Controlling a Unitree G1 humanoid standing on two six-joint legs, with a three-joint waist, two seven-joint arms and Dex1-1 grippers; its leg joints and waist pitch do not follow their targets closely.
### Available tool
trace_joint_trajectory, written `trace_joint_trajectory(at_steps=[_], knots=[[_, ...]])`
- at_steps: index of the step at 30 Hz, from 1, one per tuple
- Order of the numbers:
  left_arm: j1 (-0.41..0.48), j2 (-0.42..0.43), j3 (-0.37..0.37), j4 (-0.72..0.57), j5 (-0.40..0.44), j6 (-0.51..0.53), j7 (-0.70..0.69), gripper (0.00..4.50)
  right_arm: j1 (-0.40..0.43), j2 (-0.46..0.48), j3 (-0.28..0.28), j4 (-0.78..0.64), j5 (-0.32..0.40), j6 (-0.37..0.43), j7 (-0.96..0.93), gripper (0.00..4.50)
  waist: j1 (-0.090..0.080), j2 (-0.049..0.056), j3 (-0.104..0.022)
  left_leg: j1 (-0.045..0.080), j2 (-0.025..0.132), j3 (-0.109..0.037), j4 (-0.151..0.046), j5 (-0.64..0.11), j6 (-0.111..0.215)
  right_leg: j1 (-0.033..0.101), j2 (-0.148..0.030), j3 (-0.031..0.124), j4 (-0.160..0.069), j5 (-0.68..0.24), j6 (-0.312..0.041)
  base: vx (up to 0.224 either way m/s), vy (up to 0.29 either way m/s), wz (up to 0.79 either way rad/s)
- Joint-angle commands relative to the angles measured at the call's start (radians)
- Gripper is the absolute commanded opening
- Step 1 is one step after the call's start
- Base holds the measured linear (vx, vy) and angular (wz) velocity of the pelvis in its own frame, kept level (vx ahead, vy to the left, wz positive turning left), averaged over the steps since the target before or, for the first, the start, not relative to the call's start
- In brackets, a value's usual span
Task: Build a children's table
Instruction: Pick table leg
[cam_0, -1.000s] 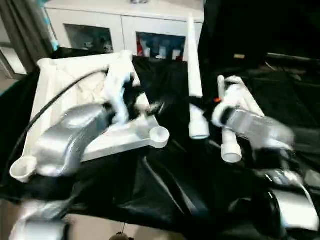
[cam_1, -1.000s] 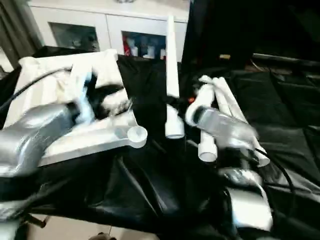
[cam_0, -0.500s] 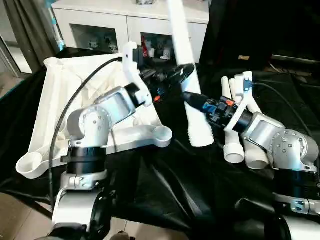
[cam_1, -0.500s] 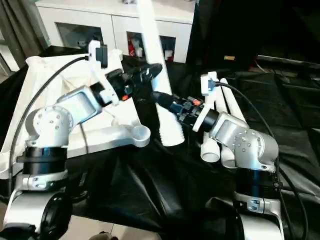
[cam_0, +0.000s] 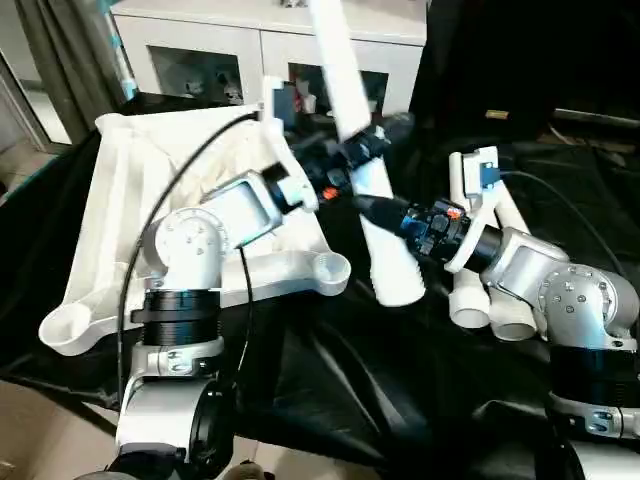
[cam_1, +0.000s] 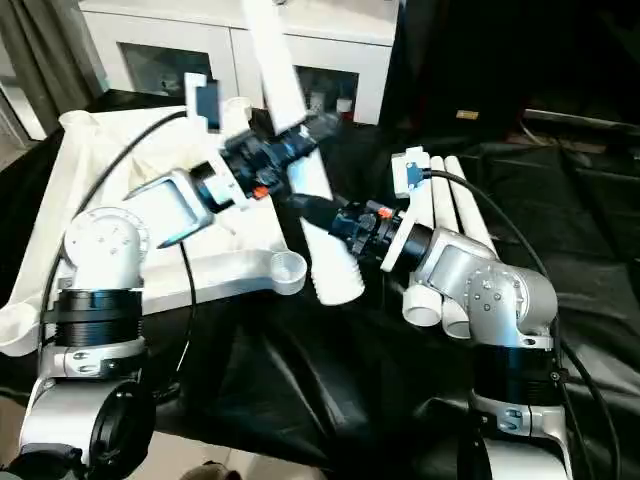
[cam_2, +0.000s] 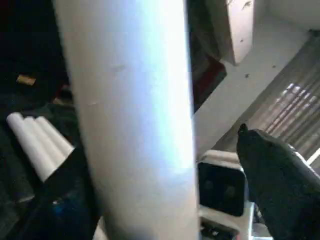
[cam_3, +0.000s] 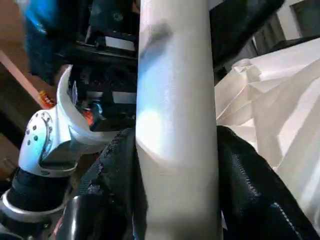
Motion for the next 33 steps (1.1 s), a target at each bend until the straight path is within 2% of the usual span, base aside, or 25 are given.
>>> trace_joint_trajectory(at_steps=[1,4,11,13,14,15,16,18,19,22,25,28,29,30,31,32,33], knots=[[-0.011,0.003,-0.006,0.011,-0.003,0.003,0.003,3.83,0.005,-0.013,0.003,-0.034,0.014,0.003,0.013,1.83,0.003,0.003,-0.087,0.010,0.040,-0.011,-0.054,-0.067,0.038,0.072,-0.078,0.050,-0.077,-0.059,-0.206,0.000,0.000,0.00],[-0.015,-0.001,0.005,0.010,-0.016,0.005,-0.002,3.63,0.010,-0.020,0.005,-0.038,0.021,0.000,0.009,1.83,0.003,0.004,-0.086,0.010,0.041,-0.010,-0.054,-0.073,0.033,0.072,-0.080,0.050,-0.080,-0.078,-0.203,0.000,0.000,0.00],[-0.016,-0.002,0.006,0.010,-0.017,0.005,-0.003,3.63,0.010,-0.021,0.006,-0.038,0.022,0.000,0.008,1.83,0.004,0.004,-0.087,0.009,0.039,-0.010,-0.054,-0.072,0.035,0.072,-0.080,0.049,-0.081,-0.091,-0.198,0.000,0.000,0.00],[-0.017,-0.004,0.011,0.009,-0.024,0.007,-0.004,3.36,0.012,-0.022,0.005,-0.039,0.023,-0.001,0.006,1.83,0.004,0.005,-0.087,0.008,0.040,-0.010,-0.054,-0.073,0.034,0.071,-0.079,0.049,-0.081,-0.093,-0.196,0.000,0.000,0.00],[-0.012,0.002,0.009,0.002,-0.034,0.018,-0.015,3.29,0.024,-0.017,0.006,-0.051,0.026,-0.002,0.000,1.83,0.009,0.030,-0.088,0.010,0.040,-0.015,-0.053,-0.077,0.029,0.069,-0.081,0.048,-0.077,-0.094,-0.199,0.000,0.000,0.00],[-0.005,0.009,0.004,-0.005,-0.044,0.030,-0.027,3.26,0.041,-0.012,0.009,-0.065,0.029,-0.003,-0.006,1.83,0.004,0.016,-0.087,0.010,0.042,-0.013,-0.054,-0.084,0.031,0.069,-0.078,0.048,-0.083,-0.079,-0.197,0.000,0.000,0.00],[-0.004,0.010,0.001,-0.005,-0.045,0.032,-0.029,3.24,0.044,-0.011,0.011,-0.068,0.029,-0.003,-0.007,1.83,0.007,0.014,-0.089,0.008,0.039,-0.014,-0.054,-0.073,0.036,0.073,-0.078,0.048,-0.077,-0.057,-0.202,0.000,0.000,0.00],[-0.003,0.011,-0.001,-0.006,-0.045,0.032,-0.029,2.91,0.047,-0.012,0.013,-0.067,0.028,-0.005,-0.006,1.83,0.008,0.017,-0.090,0.007,0.038,-0.012,-0.052,-0.068,0.044,0.071,-0.079,0.047,-0.079,-0.064,-0.207,0.000,0.000,0.00],[-0.003,0.013,-0.001,-0.005,-0.045,0.033,-0.030,2.91,0.047,-0.011,0.014,-0.066,0.028,-0.007,-0.008,1.83,0.008,0.022,-0.088,0.006,0.037,-0.012,-0.051,-0.070,0.043,0.071,-0.080,0.047,-0.080,-0.082,-0.204,0.000,0.000,0.00],[-0.003,0.020,0.000,-0.002,-0.045,0.036,-0.032,2.81,0.049,-0.010,0.016,-0.067,0.029,-0.013,-0.011,1.83,0.008,0.026,-0.088,0.007,0.039,-0.014,-0.053,-0.083,0.036,0.070,-0.079,0.046,-0.083,-0.111,-0.192,0.000,0.000,0.00],[-0.002,0.024,-0.004,-0.001,-0.046,0.039,-0.031,2.58,0.055,-0.010,0.015,-0.073,0.033,-0.015,-0.014,1.83,0.007,0.025,-0.089,0.008,0.038,-0.013,-0.053,-0.085,0.031,0.070,-0.078,0.047,-0.084,-0.111,-0.188,0.000,0.000,0.00],[0.002,0.031,-0.014,-0.009,-0.046,0.045,-0.030,2.44,0.061,-0.014,0.017,-0.077,0.038,-0.015,-0.016,1.83,0.008,0.019,-0.089,0.007,0.039,-0.013,-0.054,-0.075,0.035,0.070,-0.079,0.047,-0.081,-0.096,-0.189,0.000,0.000,0.00],[0.004,0.032,-0.012,-0.011,-0.046,0.048,-0.025,2.44,0.061,-0.014,0.018,-0.076,0.038,-0.015,-0.015,1.83,0.008,0.020,-0.089,0.007,0.039,-0.013,-0.053,-0.075,0.035,0.069,-0.079,0.047,-0.081,-0.096,-0.190,0.000,0.000,0.00],[0.006,0.032,-0.012,-0.013,-0.046,0.050,-0.022,2.19,0.061,-0.015,0.019,-0.075,0.037,-0.014,-0.015,1.83,0.008,0.020,-0.089,0.007,0.039,-0.013,-0.053,-0.075,0.036,0.069,-0.079,0.047,-0.081,-0.101,-0.190,0.000,0.000,0.00],[0.011,0.035,-0.013,-0.018,-0.045,0.054,-0.019,2.09,0.060,-0.015,0.022,-0.072,0.036,-0.014,-0.014,1.83,0.008,0.016,-0.089,0.007,0.039,-0.012,-0.053,-0.075,0.037,0.069,-0.080,0.047,-0.083,-0.104,-0.190,0.000,0.000,0.00],[0.011,0.035,-0.013,-0.018,-0.045,0.054,-0.019,2.06,0.060,-0.015,0.022,-0.072,0.036,-0.014,-0.014,1.83,0.009,0.017,-0.087,0.006,0.039,-0.012,-0.054,-0.075,0.037,0.069,-0.080,0.047,-0.082,-0.113,-0.189,0.000,0.000,0.00],[0.016,0.037,-0.014,-0.023,-0.044,0.056,-0.017,2.06,0.060,-0.015,0.024,-0.071,0.038,-0.014,-0.013,1.83,0.008,0.013,-0.088,0.006,0.039,-0.011,-0.054,-0.075,0.037,0.069,-0.080,0.048,-0.083,-0.120,-0.185,0.000,0.000,0.00]])
